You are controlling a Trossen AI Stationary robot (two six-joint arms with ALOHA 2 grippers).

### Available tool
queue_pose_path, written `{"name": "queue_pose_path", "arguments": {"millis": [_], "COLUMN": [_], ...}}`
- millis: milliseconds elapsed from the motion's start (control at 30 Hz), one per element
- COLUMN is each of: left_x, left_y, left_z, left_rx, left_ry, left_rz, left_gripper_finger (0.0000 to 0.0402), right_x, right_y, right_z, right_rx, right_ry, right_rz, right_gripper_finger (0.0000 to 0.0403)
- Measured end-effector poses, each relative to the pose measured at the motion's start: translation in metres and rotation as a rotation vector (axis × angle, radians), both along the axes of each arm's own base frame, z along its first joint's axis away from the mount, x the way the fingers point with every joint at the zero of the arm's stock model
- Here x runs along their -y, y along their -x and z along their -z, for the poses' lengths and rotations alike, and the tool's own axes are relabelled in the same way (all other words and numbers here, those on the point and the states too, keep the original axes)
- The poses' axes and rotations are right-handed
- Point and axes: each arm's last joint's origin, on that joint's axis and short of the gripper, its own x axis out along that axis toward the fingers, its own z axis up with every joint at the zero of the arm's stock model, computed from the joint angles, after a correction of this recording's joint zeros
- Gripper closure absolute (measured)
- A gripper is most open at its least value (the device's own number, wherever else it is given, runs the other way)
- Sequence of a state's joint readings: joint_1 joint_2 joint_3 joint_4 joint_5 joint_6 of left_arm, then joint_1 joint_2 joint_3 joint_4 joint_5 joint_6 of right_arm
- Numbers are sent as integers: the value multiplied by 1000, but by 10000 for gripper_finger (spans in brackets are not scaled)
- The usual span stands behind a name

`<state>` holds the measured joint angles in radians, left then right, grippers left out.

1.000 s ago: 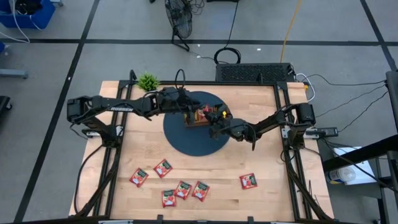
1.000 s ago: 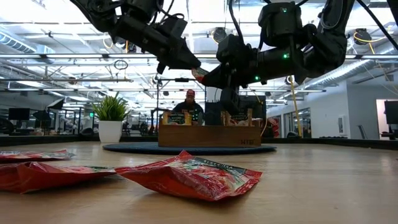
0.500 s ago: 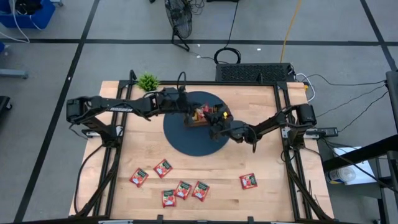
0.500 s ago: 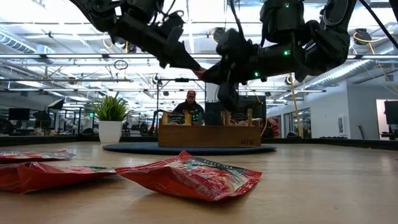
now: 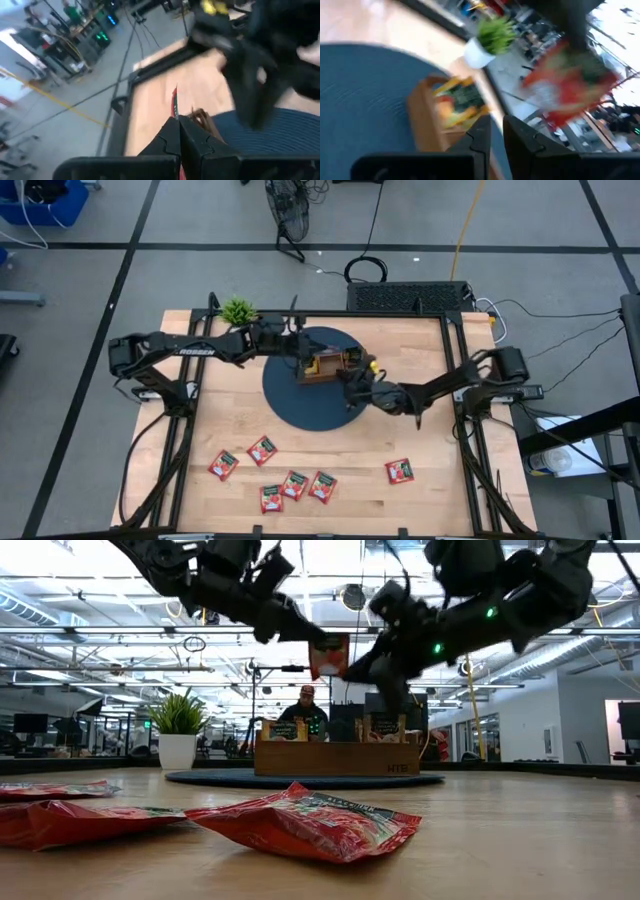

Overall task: Pick & Place Tea
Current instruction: Put the red tea bag into the middle section of the wooden organizer

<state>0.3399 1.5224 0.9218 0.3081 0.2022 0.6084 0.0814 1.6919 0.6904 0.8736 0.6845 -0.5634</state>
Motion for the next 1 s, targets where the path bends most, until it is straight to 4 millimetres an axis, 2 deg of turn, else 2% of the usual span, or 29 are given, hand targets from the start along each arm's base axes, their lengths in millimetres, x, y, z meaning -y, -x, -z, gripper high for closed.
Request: {"name": "queue_pose_path", "arguments": {"millis": [167,333,433,567,1000], "left_x": [-20,-31,-33,-33,-35], "left_y": [-5,-20,-25,-27,-27], "left_z": [28,63,75,82,88], "left_rx": [-61,-62,-62,-71,-91], "left_ry": [102,168,194,221,217], "left_rz": [-43,-45,-51,-60,-93], "left_gripper_finger": [400,401,401,401,401], "right_x": [4,6,7,7,7], "right_y": [30,60,72,79,79], "right_z": [-21,-28,-30,-28,-26], "right_rx": [74,160,187,197,186], "right_ry": [-5,-56,-61,-75,-71], "right_rz": [38,29,29,30,30], "right_gripper_finger": [372,372,372,372,372]}}
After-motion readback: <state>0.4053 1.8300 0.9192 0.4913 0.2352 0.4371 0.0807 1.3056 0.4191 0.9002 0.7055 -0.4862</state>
